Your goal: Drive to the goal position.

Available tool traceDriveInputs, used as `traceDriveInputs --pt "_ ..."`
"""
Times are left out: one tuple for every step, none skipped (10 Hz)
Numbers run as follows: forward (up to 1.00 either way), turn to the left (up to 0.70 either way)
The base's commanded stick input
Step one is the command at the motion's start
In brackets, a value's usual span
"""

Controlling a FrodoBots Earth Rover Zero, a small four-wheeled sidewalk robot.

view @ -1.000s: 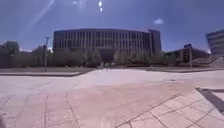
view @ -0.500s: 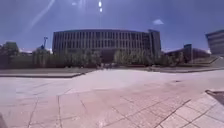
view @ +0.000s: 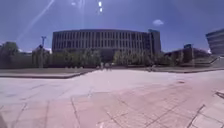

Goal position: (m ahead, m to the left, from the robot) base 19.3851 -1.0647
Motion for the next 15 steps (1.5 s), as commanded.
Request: traceDriveInputs --pt "0.7 0.0" --pt "0.7 0.0" --pt "0.7 0.0" --pt "0.7 0.0" --pt "0.7 0.0" --pt "0.7 0.0" --pt "0.7 0.0" --pt "0.7 0.0" --pt "0.7 0.0" --pt "0.7 0.0" --pt "0.7 0.0" --pt "0.7 0.0" --pt "0.7 0.0" --pt "0.7 0.0" --pt "0.7 0.0"
